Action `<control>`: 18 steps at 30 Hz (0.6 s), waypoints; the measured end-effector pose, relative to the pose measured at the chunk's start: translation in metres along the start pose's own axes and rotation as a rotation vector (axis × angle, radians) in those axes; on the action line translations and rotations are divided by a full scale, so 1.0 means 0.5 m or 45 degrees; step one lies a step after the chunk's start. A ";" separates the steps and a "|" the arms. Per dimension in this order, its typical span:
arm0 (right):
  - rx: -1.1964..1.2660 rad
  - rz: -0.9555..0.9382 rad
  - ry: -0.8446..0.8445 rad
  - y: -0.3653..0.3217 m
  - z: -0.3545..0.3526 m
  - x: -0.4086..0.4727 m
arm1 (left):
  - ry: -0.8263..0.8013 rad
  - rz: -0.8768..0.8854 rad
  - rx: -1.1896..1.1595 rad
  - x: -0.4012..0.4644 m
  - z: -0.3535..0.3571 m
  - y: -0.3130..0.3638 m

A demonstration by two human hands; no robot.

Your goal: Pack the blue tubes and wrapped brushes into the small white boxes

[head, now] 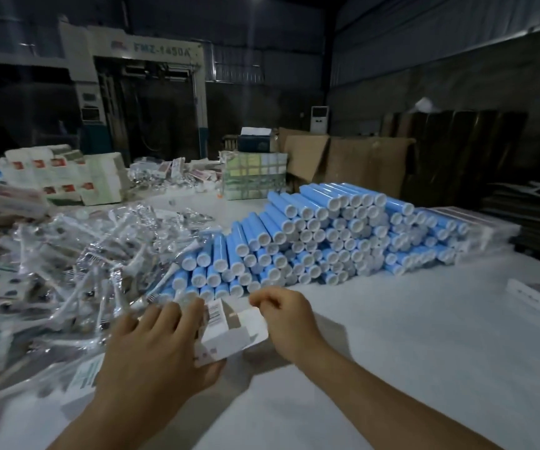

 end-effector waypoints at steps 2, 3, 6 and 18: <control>0.181 0.071 0.160 -0.012 -0.051 0.027 | 0.010 0.040 0.006 -0.002 0.007 0.001; 0.176 0.042 0.239 -0.030 -0.083 0.048 | -0.003 0.054 0.006 -0.002 0.014 0.004; -0.148 -0.153 0.409 -0.111 -0.185 0.139 | -0.063 0.108 0.014 0.007 0.029 0.020; -1.663 0.284 -0.037 -0.120 -0.254 0.422 | -0.005 0.117 -0.131 0.022 0.041 0.017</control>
Point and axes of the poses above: each hand's wrist, its own x-axis towards the middle knuckle, its own z-axis out of the palm, y = z × x, the point moved 5 cm from there along x, towards the middle knuckle, and after that the axes turned 7 degrees about -y, right-handed, at the moved point
